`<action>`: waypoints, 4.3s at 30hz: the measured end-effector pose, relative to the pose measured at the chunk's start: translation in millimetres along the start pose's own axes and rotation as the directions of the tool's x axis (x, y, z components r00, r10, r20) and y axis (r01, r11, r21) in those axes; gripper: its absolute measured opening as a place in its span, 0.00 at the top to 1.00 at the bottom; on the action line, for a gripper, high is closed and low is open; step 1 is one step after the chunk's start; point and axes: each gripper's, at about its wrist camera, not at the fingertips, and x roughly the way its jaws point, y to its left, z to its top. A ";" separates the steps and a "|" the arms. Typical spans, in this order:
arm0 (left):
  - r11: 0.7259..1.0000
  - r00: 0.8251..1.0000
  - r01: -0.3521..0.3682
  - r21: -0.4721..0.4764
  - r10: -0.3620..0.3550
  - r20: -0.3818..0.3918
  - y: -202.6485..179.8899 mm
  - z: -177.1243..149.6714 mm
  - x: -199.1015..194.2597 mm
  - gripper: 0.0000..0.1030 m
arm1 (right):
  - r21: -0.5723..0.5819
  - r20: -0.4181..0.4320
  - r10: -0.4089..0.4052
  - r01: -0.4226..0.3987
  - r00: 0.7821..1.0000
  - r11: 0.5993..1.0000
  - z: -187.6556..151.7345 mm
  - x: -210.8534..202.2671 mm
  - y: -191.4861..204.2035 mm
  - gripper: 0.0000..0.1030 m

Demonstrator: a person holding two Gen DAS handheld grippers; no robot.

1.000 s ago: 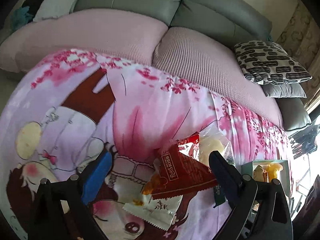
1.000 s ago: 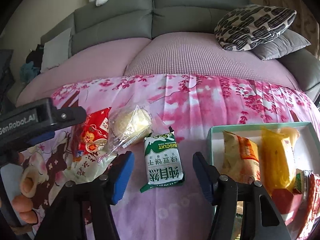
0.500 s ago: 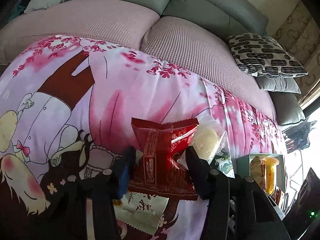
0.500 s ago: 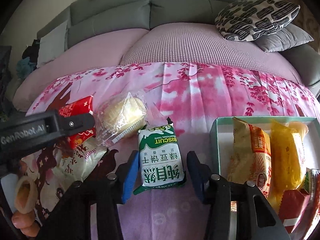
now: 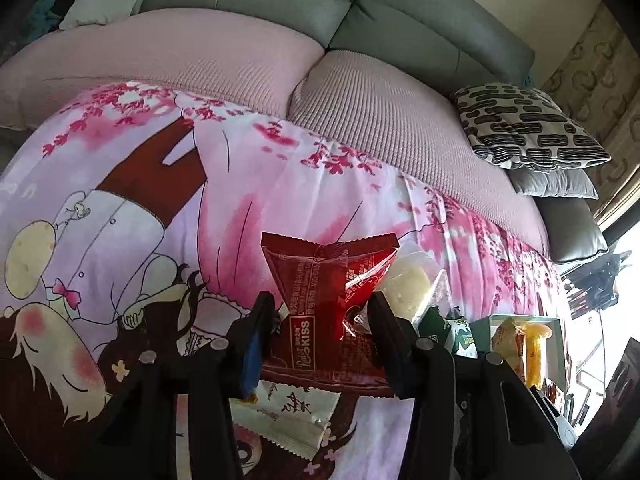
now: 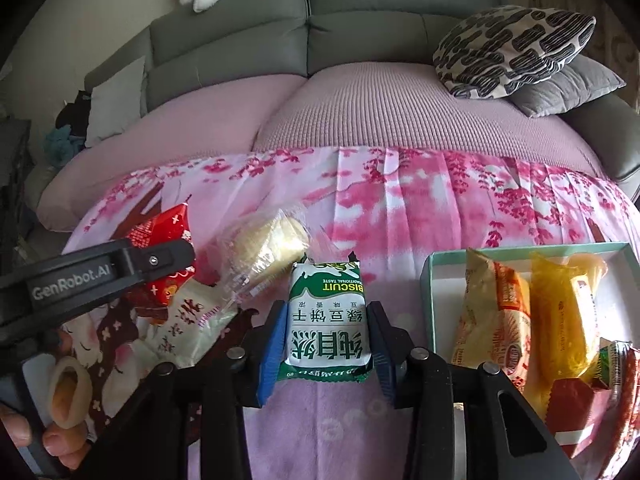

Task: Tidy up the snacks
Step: 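Carry the red bag and green biscuit pack over the tray and open both grippers, then withdraw both grippers from the tray toward the pastry pack and bun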

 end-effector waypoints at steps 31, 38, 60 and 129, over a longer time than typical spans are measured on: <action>0.940 0.984 0.177 0.292 -0.163 -0.072 -159.4 -40.0 -12.6 0.52 | 0.385 0.110 -0.328 0.264 0.938 0.885 -8.5 -104.2 -192.1 0.59; 0.904 0.977 0.208 0.373 -0.175 -0.122 -204.5 -60.6 -1.0 0.52 | 0.438 0.085 -0.361 0.290 0.929 0.851 -17.7 -104.9 -224.7 0.59; 0.903 0.983 0.150 0.403 -0.093 -0.159 -235.9 -75.7 33.0 0.52 | 0.473 0.062 -0.318 0.253 0.946 0.844 -27.6 -87.3 -242.5 0.59; 0.956 0.998 0.026 0.293 -0.008 -0.060 -200.2 -75.2 10.4 0.07 | 0.403 -0.059 -0.323 0.319 0.944 0.858 -48.5 -96.0 -225.6 0.13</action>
